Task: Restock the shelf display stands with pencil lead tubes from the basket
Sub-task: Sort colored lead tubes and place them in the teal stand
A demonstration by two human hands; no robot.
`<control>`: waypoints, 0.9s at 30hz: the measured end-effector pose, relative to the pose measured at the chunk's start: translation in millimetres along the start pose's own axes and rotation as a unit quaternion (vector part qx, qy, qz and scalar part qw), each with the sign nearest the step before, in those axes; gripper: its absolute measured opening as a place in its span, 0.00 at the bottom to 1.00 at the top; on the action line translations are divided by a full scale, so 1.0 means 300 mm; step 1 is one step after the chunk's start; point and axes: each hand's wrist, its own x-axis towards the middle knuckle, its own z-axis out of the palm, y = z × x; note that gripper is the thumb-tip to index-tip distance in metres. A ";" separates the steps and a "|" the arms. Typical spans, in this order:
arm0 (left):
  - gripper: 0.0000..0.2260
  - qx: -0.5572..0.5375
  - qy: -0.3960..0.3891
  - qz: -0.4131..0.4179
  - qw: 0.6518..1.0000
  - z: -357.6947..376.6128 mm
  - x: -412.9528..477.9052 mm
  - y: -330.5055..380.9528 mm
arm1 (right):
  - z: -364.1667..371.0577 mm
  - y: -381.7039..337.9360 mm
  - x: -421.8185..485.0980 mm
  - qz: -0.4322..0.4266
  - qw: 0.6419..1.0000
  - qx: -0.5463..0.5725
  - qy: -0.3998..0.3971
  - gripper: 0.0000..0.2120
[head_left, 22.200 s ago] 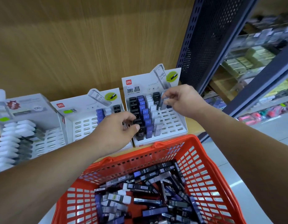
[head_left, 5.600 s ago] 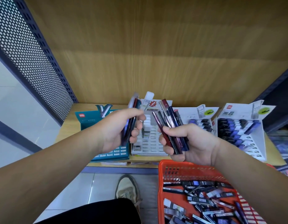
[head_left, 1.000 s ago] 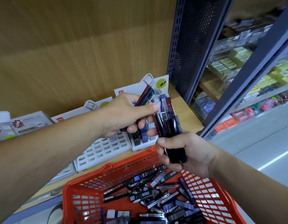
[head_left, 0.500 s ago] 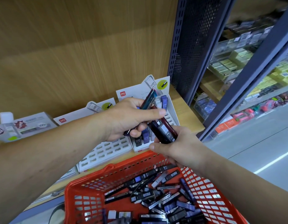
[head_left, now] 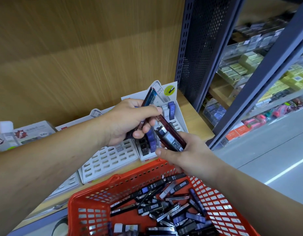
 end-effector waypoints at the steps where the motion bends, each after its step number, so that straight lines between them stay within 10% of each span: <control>1: 0.07 -0.001 0.005 0.001 1.000 -0.008 0.002 0.006 | -0.003 0.004 0.001 -0.003 1.000 -0.006 0.007 0.09; 20: 0.11 0.207 -0.047 0.038 0.976 0.030 -0.043 0.036 | 0.008 0.009 0.012 -0.013 0.998 -0.052 0.014 0.07; 27: 0.12 0.200 -0.090 -0.066 0.973 0.029 -0.044 0.035 | -0.005 0.017 0.006 -0.014 0.996 -0.082 -0.023 0.06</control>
